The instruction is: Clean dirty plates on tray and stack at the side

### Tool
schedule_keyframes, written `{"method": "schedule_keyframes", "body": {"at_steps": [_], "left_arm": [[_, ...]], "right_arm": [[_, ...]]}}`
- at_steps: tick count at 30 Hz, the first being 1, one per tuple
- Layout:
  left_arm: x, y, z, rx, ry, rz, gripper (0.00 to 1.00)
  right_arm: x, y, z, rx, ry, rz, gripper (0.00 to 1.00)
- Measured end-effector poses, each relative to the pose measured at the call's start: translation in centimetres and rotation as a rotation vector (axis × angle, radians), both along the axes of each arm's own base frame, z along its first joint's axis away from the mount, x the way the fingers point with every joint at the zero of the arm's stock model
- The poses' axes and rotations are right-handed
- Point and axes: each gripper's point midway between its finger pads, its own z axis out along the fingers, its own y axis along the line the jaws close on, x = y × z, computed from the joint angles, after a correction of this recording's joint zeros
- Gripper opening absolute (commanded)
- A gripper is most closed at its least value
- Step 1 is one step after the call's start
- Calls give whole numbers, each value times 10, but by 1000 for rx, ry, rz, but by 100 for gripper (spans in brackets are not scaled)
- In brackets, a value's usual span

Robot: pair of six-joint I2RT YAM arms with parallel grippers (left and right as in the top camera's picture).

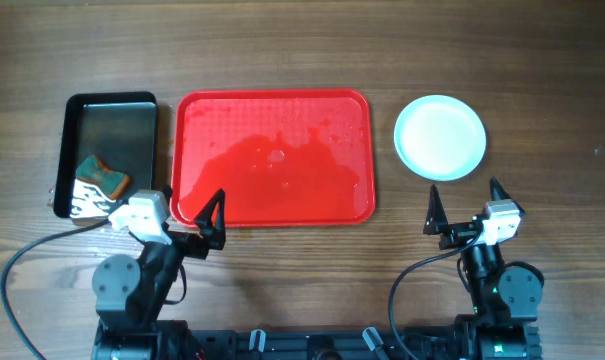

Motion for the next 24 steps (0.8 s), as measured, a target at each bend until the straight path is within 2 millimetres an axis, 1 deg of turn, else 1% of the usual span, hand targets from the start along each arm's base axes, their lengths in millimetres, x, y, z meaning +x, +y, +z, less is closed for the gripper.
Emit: {"method": "schedule_keyframes", "body": {"at_steps": [3,9,14,18,21,22,24], "left_arm": [[2,0,9,-3,-101,-2,100],[4,-1,-2,-10,-190,-4,100],[2,1,6,-12,-287,5,100],[5,5,-3,-12,-274,37,100],[6,10,-4,-12,-270,69,100],[7,12,-6,-12,-259,88,100],[8,19,-18,-5,-211,130,100]], "right_arm": [[0,0,0,0,0,0,100],[0,0,0,0,0,0,100],[0,0,0,0,0,0,100],[0,0,0,0,0,0,100],[0,0,0,0,0,0,100],[0,0,0,0,0,0,100],[0,0,0,0,0,0,100]]}}
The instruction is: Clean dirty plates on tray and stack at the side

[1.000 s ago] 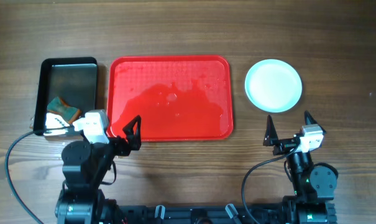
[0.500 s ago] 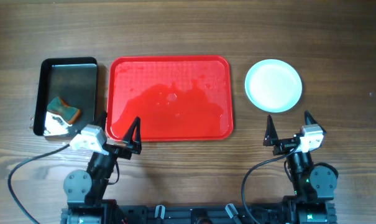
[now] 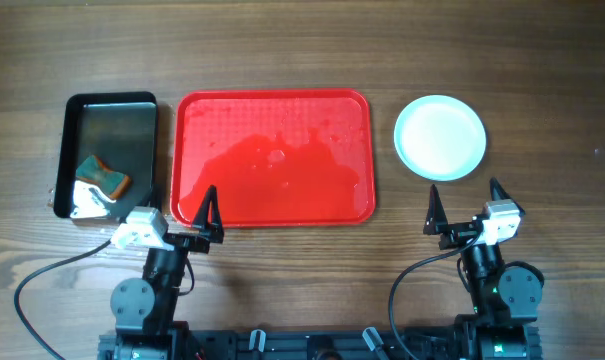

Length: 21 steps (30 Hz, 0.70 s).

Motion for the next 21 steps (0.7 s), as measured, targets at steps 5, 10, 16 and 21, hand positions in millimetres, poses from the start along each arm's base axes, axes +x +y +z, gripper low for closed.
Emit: {"method": "schedule_keyframes", "body": {"at_steps": [5,10,16,21], "left_arm": [[1,13,-31,10,123,76,100],[1,16,-31,30,121,96,100],[1,17,-31,65,117,100,100],[1,16,-32,118,112,94,100]], "right_arm": [[0,0,0,0,0,0,100],[0,0,0,0,0,0,100],[0,0,0,0,0,0,100],[0,0,0,0,0,0,100]]}}
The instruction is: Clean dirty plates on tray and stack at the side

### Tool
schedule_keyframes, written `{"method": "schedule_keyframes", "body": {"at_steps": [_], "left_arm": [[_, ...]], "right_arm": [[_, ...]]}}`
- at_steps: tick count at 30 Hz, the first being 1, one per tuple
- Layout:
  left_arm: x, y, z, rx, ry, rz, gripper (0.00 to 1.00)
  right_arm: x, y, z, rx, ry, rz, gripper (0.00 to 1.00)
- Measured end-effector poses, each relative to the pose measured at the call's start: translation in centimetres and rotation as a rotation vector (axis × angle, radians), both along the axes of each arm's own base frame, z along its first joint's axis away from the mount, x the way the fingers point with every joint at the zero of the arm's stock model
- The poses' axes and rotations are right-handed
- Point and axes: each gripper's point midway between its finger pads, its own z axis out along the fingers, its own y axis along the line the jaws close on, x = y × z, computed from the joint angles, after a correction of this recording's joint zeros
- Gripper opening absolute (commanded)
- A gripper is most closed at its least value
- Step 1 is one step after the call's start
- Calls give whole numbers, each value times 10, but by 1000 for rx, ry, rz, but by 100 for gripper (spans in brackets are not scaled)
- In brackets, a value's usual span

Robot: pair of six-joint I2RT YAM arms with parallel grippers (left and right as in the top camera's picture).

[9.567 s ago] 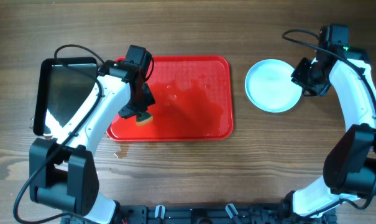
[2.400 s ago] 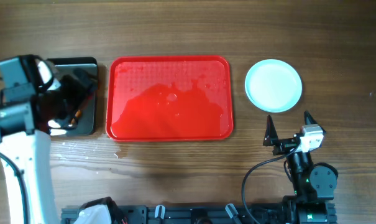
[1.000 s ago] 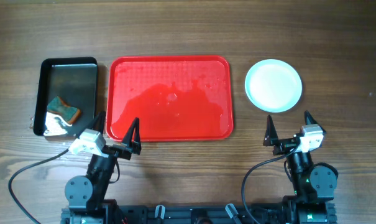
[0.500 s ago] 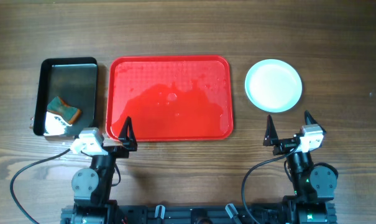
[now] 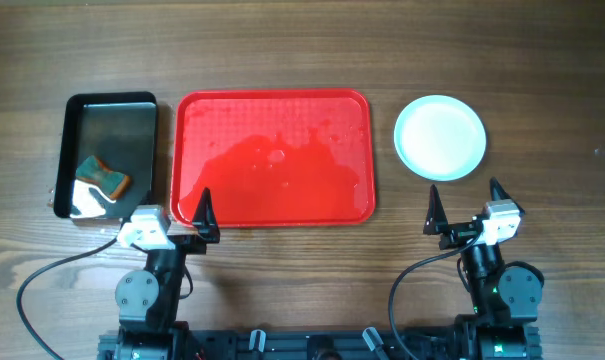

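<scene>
The red tray [image 5: 272, 120] lies in the middle of the table with a wet film on it and no plate. A white plate [image 5: 440, 137] sits on the wood to its right; whether it is one plate or a stack cannot be told. My left gripper [image 5: 174, 207] is open at the tray's front left corner, one finger [image 5: 204, 205] over the tray's rim. My right gripper [image 5: 464, 190] is open just in front of the plate, with nothing in it.
A black pan [image 5: 107, 115] stands left of the tray. It holds an orange and green sponge [image 5: 103, 175] and some foam at its near end. Cables run from both arm bases along the front edge.
My left arm has shifted a little, its finger now slightly further left at the tray's front rim. The right arm, plate, tray and sponge have not moved.
My left gripper was open at the black pan's front right corner, its body overlapping the pan. It then stood further back, in front of the pan and tray, and now it rests there. The plate stayed beside the tray throughout.
</scene>
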Motion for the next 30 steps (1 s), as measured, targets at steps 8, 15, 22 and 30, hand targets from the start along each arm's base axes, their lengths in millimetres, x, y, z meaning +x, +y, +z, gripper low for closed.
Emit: {"method": "schedule_keyframes", "body": {"at_steps": [8,15,22,30], "left_arm": [[0,-1,0,73,-5,-9,100],[0,-1,0,145,-10,-17,100],[0,-1,0,183,-12,-22,100],[0,-1,0,184,-13,-22,100]], "right_arm": [[0,0,0,0,0,0,100],[0,0,0,0,0,0,100],[0,0,0,0,0,0,100],[0,0,0,0,0,0,100]]}}
